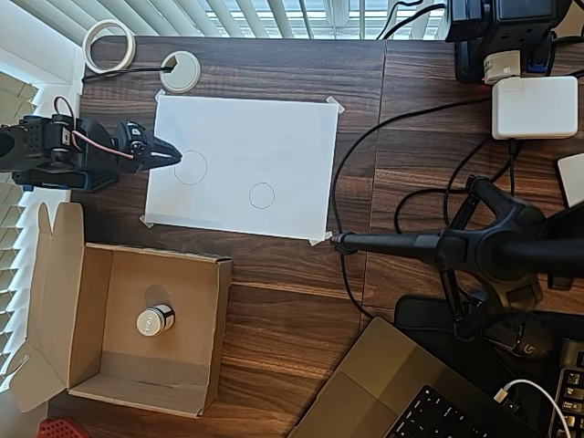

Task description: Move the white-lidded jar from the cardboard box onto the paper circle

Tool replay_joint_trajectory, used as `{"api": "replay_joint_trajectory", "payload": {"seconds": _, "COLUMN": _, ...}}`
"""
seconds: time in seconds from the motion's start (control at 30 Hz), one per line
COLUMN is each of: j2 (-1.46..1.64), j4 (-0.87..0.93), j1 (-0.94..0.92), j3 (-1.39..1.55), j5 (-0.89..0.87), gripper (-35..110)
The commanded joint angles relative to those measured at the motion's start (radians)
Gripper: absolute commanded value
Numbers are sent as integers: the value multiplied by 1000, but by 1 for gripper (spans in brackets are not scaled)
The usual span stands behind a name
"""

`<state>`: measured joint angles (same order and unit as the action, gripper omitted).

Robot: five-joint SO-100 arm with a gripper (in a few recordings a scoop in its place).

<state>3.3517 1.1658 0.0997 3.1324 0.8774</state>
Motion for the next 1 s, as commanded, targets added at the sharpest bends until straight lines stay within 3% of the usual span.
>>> {"api": "replay_joint_trajectory", "payload": {"seconds": 0.0, "j2": -34, "j4": -20, "j1": 9, "j3": -155, "j5": -41, "gripper": 16}}
{"api": "replay_joint_trajectory", "payload": {"seconds": 0.27, "j2": -488, "j4": -48, "j1": -40, "j3": -609, "j5": 41, "gripper": 8}}
{"api": "replay_joint_trajectory", "payload": {"seconds": 0.47, "j2": -710, "j4": -58, "j1": -249, "j3": -885, "j5": 212, "gripper": 21}}
{"api": "replay_joint_trajectory", "payload": {"seconds": 0.63, "j2": -873, "j4": -77, "j1": -517, "j3": -1032, "j5": 459, "gripper": 37}}
{"api": "replay_joint_trajectory", "payload": {"seconds": 0.87, "j2": -1132, "j4": -348, "j1": -931, "j3": -1091, "j5": 821, "gripper": 57}}
{"api": "replay_joint_trajectory", "payload": {"seconds": 0.97, "j2": -1315, "j4": -442, "j1": -1031, "j3": -1180, "j5": 897, "gripper": 57}}
